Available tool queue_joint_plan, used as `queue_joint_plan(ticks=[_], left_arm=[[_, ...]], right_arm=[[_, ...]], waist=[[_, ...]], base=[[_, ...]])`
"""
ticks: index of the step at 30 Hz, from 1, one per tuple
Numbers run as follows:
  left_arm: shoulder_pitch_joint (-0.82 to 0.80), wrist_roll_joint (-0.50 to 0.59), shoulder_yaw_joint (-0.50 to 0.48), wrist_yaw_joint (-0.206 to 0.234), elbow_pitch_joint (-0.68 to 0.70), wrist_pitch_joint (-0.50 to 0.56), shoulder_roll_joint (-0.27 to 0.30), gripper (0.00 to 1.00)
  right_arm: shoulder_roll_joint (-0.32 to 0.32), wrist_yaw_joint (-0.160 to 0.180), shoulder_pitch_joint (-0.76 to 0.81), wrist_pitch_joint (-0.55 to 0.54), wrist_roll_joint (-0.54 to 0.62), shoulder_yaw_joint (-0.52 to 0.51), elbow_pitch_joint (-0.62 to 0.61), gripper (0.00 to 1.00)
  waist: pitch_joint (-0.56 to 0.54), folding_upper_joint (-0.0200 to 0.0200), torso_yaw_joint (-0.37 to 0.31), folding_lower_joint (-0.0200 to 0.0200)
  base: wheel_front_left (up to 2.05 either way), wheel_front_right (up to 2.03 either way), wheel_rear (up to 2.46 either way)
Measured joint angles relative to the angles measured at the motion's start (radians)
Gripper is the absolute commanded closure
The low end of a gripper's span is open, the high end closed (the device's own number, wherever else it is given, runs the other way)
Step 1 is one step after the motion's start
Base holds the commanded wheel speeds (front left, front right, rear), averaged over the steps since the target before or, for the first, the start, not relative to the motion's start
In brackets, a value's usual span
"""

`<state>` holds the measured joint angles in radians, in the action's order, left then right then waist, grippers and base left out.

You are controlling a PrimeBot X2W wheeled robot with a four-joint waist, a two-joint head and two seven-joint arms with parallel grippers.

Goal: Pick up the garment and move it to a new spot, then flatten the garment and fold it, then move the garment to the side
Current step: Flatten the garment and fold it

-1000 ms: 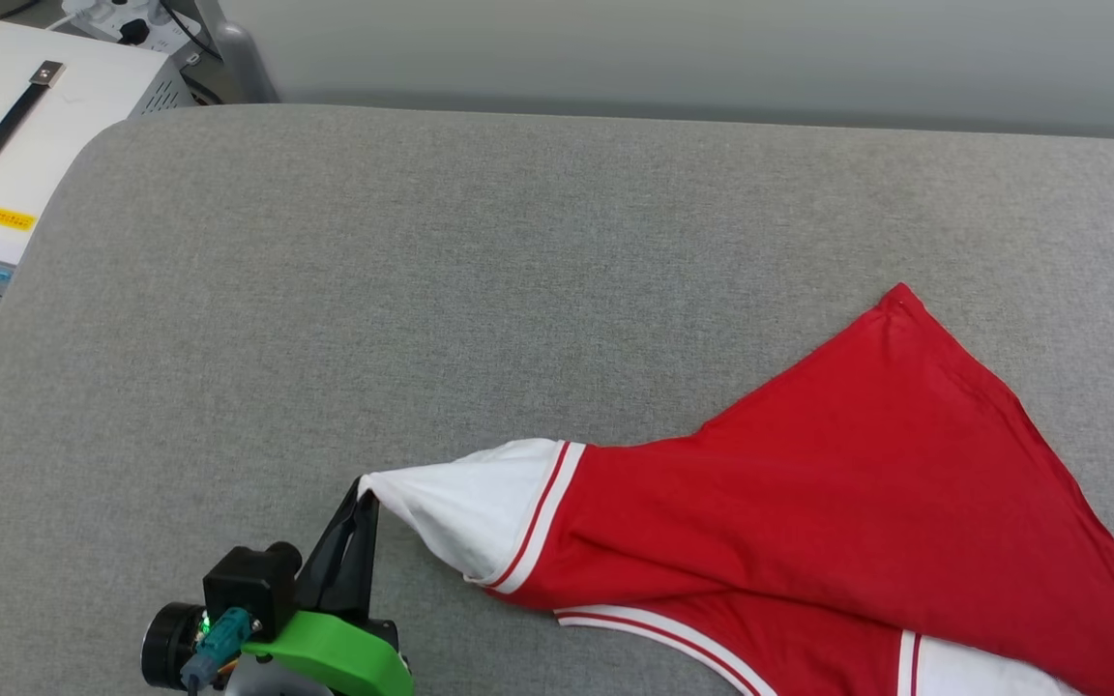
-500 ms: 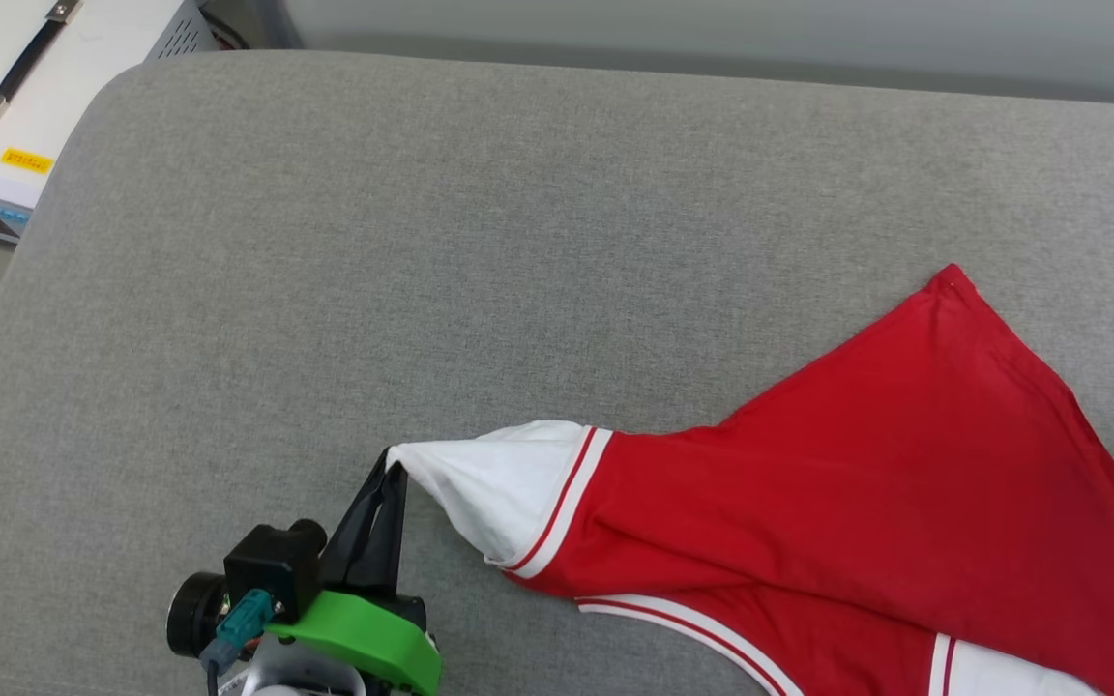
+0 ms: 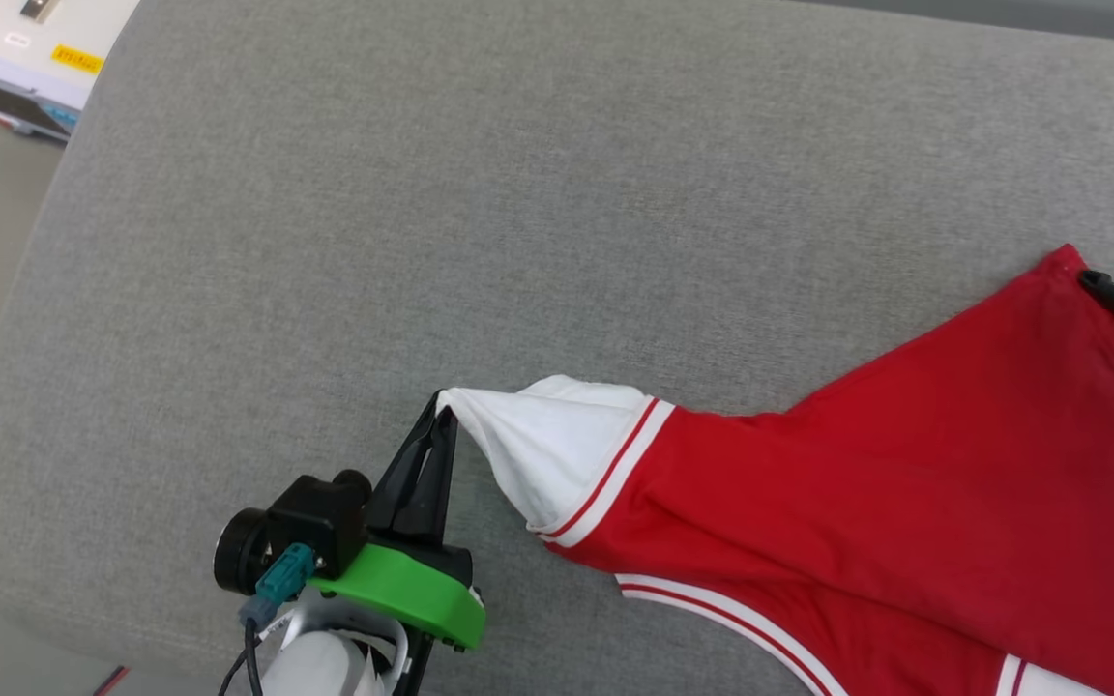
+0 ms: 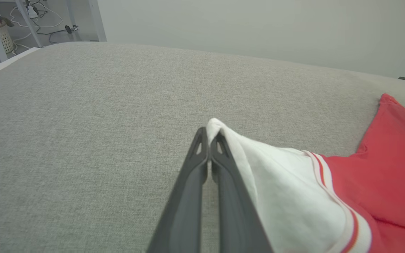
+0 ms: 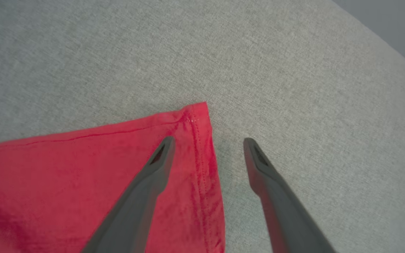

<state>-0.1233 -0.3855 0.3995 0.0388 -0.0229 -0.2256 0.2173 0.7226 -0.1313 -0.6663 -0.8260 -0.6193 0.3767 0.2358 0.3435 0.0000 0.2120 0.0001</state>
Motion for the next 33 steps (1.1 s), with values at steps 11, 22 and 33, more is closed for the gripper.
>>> queue_joint_plan(ticks=[11,22,33], left_arm=[[-0.039,0.016,0.01,-0.017,-0.048,-0.021,-0.026,1.0],[-0.042,0.018,-0.009,-0.018,-0.067,-0.029,-0.021,1.0],[-0.043,0.034,-0.035,-0.021,-0.052,-0.029,0.036,1.0]], right_arm=[[-0.009,0.0,-0.111,0.086,0.036,0.203,0.232,0.0],[-0.002,0.001,-0.144,0.169,-0.105,0.3,0.27,1.0],[0.053,0.0,-0.121,0.445,-0.158,0.286,0.156,1.0]], waist=[[0.062,0.0,0.055,0.0],[0.039,0.0,0.029,0.0],[-0.072,0.0,-0.014,0.0]], base=[[0.0,0.0,0.0],[0.0,0.0,0.0],[0.0,0.0,0.0]])
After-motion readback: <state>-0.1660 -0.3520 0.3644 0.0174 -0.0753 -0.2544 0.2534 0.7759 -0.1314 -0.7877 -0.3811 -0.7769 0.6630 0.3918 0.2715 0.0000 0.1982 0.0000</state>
